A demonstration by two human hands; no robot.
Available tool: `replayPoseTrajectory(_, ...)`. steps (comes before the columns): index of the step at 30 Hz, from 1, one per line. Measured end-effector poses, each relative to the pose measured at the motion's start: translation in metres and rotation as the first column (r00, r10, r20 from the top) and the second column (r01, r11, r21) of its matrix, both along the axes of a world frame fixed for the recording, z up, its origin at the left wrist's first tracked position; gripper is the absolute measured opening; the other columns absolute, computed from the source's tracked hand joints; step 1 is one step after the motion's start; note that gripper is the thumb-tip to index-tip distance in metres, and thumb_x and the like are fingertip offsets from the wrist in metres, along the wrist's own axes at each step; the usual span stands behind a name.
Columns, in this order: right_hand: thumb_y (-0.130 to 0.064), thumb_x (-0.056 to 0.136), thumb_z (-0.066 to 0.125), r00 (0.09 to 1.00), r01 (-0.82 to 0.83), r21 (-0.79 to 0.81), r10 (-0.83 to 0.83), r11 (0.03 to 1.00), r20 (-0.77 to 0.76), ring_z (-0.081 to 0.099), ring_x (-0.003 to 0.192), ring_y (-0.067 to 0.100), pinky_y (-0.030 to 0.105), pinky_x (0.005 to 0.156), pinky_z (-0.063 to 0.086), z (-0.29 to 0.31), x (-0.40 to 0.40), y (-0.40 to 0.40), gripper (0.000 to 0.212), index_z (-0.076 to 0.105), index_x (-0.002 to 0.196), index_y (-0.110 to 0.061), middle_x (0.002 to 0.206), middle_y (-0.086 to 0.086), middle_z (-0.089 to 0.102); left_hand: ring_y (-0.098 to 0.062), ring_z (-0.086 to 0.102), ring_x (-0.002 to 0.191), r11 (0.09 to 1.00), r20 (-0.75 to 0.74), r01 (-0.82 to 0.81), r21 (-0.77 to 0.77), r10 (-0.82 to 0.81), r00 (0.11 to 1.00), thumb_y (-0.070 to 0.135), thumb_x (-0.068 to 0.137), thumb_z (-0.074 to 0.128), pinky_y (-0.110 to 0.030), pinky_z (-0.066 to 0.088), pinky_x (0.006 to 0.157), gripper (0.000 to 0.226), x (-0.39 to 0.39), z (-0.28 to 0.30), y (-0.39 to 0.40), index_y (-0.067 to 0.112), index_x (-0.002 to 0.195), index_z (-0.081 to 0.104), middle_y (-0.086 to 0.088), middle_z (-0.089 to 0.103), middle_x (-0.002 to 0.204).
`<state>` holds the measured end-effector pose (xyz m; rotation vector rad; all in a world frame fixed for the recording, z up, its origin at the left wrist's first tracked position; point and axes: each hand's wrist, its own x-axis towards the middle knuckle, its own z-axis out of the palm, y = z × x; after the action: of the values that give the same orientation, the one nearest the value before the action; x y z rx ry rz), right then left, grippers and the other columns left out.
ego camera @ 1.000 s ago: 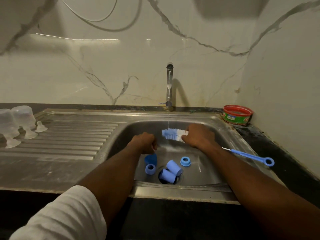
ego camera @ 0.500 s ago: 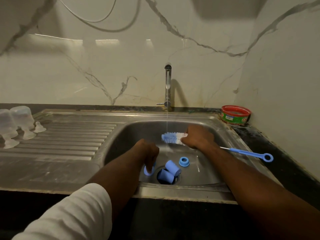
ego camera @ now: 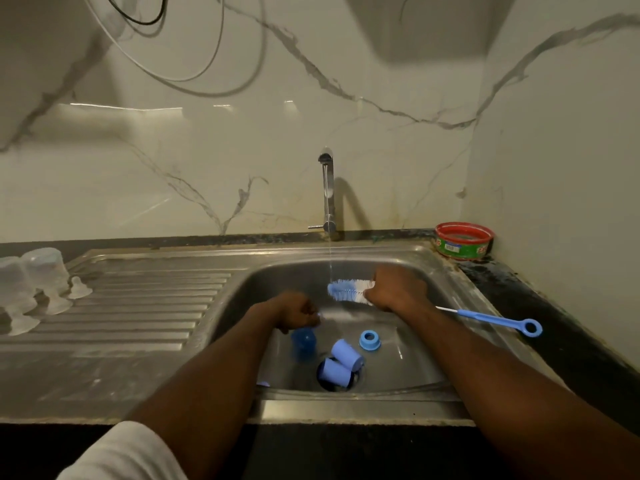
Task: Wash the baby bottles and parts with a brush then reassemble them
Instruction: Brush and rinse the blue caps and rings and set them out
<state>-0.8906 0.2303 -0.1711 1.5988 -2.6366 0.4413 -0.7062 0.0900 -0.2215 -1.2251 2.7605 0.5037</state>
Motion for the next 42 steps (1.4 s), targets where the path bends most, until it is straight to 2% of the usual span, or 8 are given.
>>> replayPoseTrajectory(7, -0.034, 0.092, 0.066, 0.997, 0.082, -0.075, -0.082, 0.994, 0.003, 0.064, 0.111, 0.027, 0.033, 0.079, 0.045, 0.01, -0.001, 0.007, 0.036, 0.063, 0.124, -0.018, 0.124, 0.008, 0.066, -0.004, 0.062, 0.082, 0.967, -0.51, -0.183, -0.179, 0.068, 0.857, 0.038, 0.085, 0.08, -0.014, 0.044, 0.066, 0.028, -0.038, 0.011, 0.003, 0.022, 0.098, 0.061, 0.009, 0.063, 0.09)
replayPoseTrajectory(13, -0.035, 0.097, 0.06, 0.99, 0.126, -0.208, -0.136, 0.97, -0.034, 0.065, 0.104, 0.025, 0.031, 0.072, 0.043, 0.024, 0.005, 0.013, 0.032, 0.059, 0.124, -0.017, 0.118, 0.007, 0.067, -0.015, 0.065, 0.096, 0.918, -0.744, -0.39, 0.066, 0.306, 0.594, 0.022, 0.086, 0.08, -0.021, 0.044, 0.079, 0.031, -0.068, 0.018, 0.003, 0.009, 0.111, 0.068, -0.004, 0.069, 0.103)
replayPoseTrajectory(17, -0.041, 0.1, 0.053, 0.989, 0.069, -0.294, -0.104, 0.953, -0.106, 0.065, 0.099, 0.024, 0.03, 0.067, 0.039, 0.027, 0.007, 0.011, 0.033, 0.057, 0.123, -0.018, 0.115, 0.007, 0.065, -0.014, 0.065, 0.101, 0.902, -0.823, -0.338, 0.268, 0.397, 0.405, 0.015, 0.086, 0.079, -0.017, 0.049, 0.075, 0.036, -0.068, 0.014, -0.008, 0.012, 0.12, 0.067, -0.003, 0.068, 0.112)
replayPoseTrajectory(23, -0.044, 0.098, 0.051, 0.988, 0.001, -0.319, -0.049, 0.948, -0.144, 0.067, 0.097, 0.028, 0.034, 0.072, 0.045, 0.021, 0.017, 0.003, 0.034, 0.06, 0.121, -0.02, 0.113, 0.008, 0.066, -0.018, 0.068, 0.1, 0.857, -0.837, -0.039, 0.513, 0.51, 0.196, 0.011, 0.083, 0.082, -0.018, 0.055, 0.066, 0.047, -0.061, 0.025, -0.001, 0.012, 0.126, 0.063, -0.009, 0.069, 0.116)
replayPoseTrajectory(26, -0.043, 0.099, 0.053, 0.993, -0.002, -0.31, -0.036, 0.951, -0.115, 0.066, 0.098, 0.027, 0.034, 0.073, 0.046, 0.023, 0.018, 0.004, 0.035, 0.059, 0.125, -0.021, 0.116, 0.007, 0.067, -0.031, 0.068, 0.106, 0.799, -0.8, 0.103, 0.592, 0.567, 0.198, 0.006, 0.082, 0.081, -0.026, 0.058, 0.071, 0.057, -0.062, 0.03, 0.004, 0.007, 0.133, 0.057, -0.019, 0.068, 0.121)
replayPoseTrajectory(30, -0.039, 0.099, 0.055, 0.995, 0.01, -0.309, -0.04, 0.951, -0.093, 0.066, 0.101, 0.026, 0.032, 0.071, 0.045, 0.027, 0.016, 0.009, 0.033, 0.059, 0.127, -0.02, 0.118, 0.007, 0.067, -0.027, 0.072, 0.098, 0.723, -0.743, 0.172, 0.669, 0.649, 0.165, 0.004, 0.082, 0.081, -0.034, 0.061, 0.074, 0.054, -0.066, 0.033, 0.008, 0.01, 0.13, 0.059, -0.016, 0.071, 0.116)
replayPoseTrajectory(39, -0.041, 0.099, 0.05, 0.993, -0.022, -0.332, -0.018, 0.943, -0.116, 0.066, 0.099, 0.028, 0.033, 0.069, 0.042, 0.025, 0.013, 0.01, 0.031, 0.062, 0.12, -0.022, 0.113, 0.006, 0.069, -0.027, 0.074, 0.1, 0.736, -0.747, 0.126, 0.665, 0.651, 0.139, 0.017, 0.074, 0.088, -0.04, 0.061, 0.089, 0.045, -0.06, 0.022, -0.004, 0.005, 0.114, 0.073, -0.014, 0.076, 0.108)
replayPoseTrajectory(42, -0.04, 0.099, 0.05, 0.992, -0.014, -0.342, -0.03, 0.94, -0.124, 0.066, 0.099, 0.028, 0.034, 0.07, 0.044, 0.025, 0.012, 0.009, 0.03, 0.062, 0.12, -0.022, 0.113, 0.006, 0.069, -0.017, 0.075, 0.084, 0.749, -0.768, 0.174, 0.64, 0.611, 0.194, 0.016, 0.083, 0.082, -0.037, 0.061, 0.083, 0.036, -0.06, 0.027, 0.001, 0.007, 0.116, 0.072, -0.013, 0.077, 0.106)
